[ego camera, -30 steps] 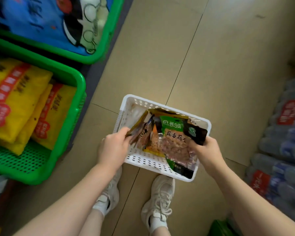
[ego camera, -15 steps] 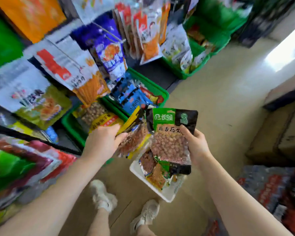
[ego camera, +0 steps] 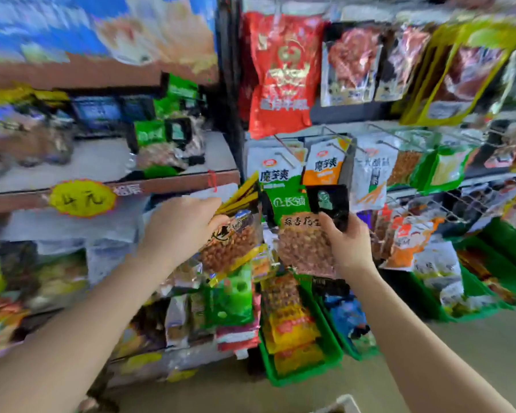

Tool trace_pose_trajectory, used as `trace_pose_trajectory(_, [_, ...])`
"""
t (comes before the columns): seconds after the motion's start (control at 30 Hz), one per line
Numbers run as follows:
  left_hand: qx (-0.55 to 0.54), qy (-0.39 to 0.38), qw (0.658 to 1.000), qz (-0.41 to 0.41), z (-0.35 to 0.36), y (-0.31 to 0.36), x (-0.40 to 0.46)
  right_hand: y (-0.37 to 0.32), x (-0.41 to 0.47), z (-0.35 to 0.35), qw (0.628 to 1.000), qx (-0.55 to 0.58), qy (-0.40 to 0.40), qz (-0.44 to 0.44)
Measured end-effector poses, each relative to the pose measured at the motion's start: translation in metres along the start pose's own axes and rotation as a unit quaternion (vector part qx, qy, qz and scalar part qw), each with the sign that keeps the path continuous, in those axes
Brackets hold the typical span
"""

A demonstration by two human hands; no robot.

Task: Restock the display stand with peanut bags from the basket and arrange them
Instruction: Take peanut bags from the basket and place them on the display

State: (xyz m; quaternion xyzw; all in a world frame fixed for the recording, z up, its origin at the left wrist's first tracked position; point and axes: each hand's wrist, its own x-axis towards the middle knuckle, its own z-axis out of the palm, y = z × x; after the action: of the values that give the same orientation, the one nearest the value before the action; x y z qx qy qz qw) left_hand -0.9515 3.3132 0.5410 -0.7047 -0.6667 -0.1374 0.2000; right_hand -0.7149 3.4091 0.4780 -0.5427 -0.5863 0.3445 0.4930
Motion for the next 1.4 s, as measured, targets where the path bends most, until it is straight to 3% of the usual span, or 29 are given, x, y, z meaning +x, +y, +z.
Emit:
trace_pose_trajectory(0.13, [0.022,0.046,0.998,-0.043,-0.052,-0.073,-0.006,-0.068,-0.008,0.066,0.995,-0.031,0.018,-0.098])
trace_pose_trajectory(0.37, [0.091,0.136,0.984,-0.062,-0.106,-0.186,0.007,-0.158,0.012,0.156,0.988,0.035,0.029,-0.146])
trace_pose_trajectory(0.57, [0.123,0.188,0.972,-0.074,-0.112,-0.243,0.032,-0.194,0.072,0.226,0.991,0.085,0.002,-0.105])
trace_pose_trajectory(0.67, [0.148,0.184,0.964,-0.125,-0.109,-0.268,0.044,-0.192,0.105,0.268,0.993,0.097,-0.031,-0.052])
trace_pose_trajectory(0.8, [0.167,0.130,0.965,-0.155,-0.101,-0.306,0.056,-0.180,0.129,0.313,0.996,-0.063,-0.055,-0.019])
trace_pose_trajectory(1.0, [0.202,-0.091,0.965,-0.141,-0.074,-0.367,0.053,-0.169,0.136,0.339,0.965,-0.241,-0.014,-0.106])
trace_pose_trajectory(1.1, [0.236,-0.076,0.962,-0.112,-0.057,-0.391,0.057,-0.173,0.134,0.342,0.923,-0.335,0.014,-0.191])
trace_pose_trajectory(1.23, [0.230,-0.041,0.968,-0.089,-0.032,-0.413,0.070,-0.186,0.120,0.346,0.886,-0.413,-0.003,-0.211])
trace_pose_trajectory(1.37, [0.165,0.040,0.985,-0.021,0.003,-0.399,0.063,-0.198,0.094,0.346,0.887,-0.388,-0.095,-0.232])
trace_pose_trajectory(1.4, [0.128,0.015,0.992,0.001,0.012,-0.392,0.056,-0.196,0.085,0.344,0.884,-0.381,-0.132,-0.238])
